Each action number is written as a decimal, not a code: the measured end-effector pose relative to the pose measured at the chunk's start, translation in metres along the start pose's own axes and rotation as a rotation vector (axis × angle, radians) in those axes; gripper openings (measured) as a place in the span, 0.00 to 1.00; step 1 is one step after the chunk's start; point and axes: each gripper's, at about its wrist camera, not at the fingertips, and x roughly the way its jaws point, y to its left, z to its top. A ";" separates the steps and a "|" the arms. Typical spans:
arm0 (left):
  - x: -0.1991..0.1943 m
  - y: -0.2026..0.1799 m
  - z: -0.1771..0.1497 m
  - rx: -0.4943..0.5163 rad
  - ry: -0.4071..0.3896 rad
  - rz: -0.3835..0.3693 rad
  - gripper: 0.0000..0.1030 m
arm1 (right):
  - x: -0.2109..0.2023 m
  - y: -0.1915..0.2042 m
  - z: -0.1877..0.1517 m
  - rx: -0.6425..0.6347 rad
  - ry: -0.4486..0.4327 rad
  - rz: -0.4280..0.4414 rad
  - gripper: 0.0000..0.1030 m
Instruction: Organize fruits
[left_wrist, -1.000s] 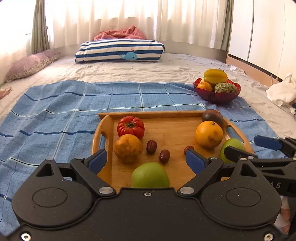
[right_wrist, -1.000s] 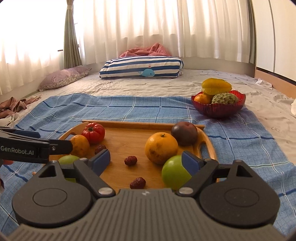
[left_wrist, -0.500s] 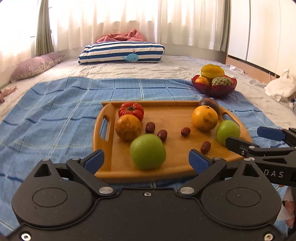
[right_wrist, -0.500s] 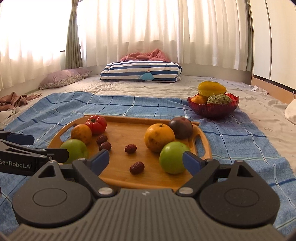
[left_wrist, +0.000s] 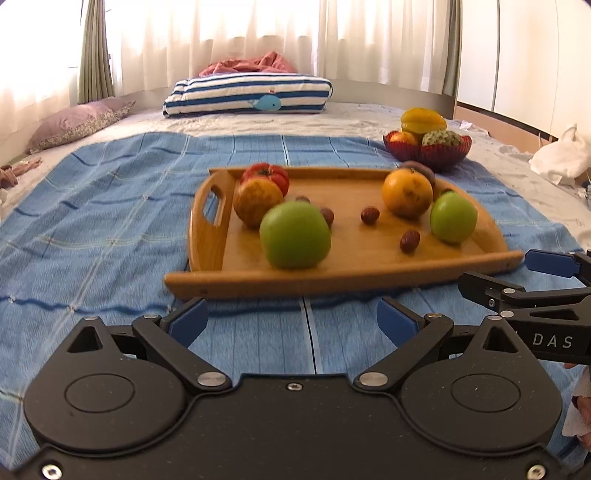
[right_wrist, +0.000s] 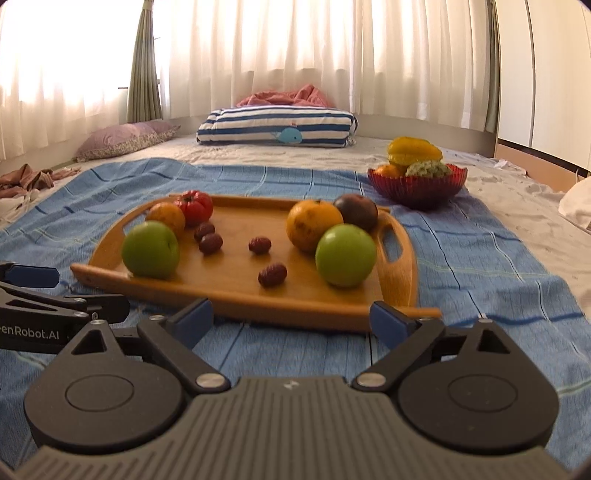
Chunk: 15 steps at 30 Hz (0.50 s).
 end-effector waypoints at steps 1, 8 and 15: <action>0.000 0.000 -0.004 -0.001 0.005 0.001 0.95 | -0.001 0.000 -0.003 -0.006 0.003 -0.003 0.97; 0.001 0.002 -0.026 0.011 0.011 0.034 0.95 | -0.005 0.004 -0.023 -0.044 0.020 -0.021 1.00; 0.008 0.009 -0.035 -0.021 0.022 0.039 0.97 | 0.014 0.004 -0.032 -0.044 0.125 0.001 1.00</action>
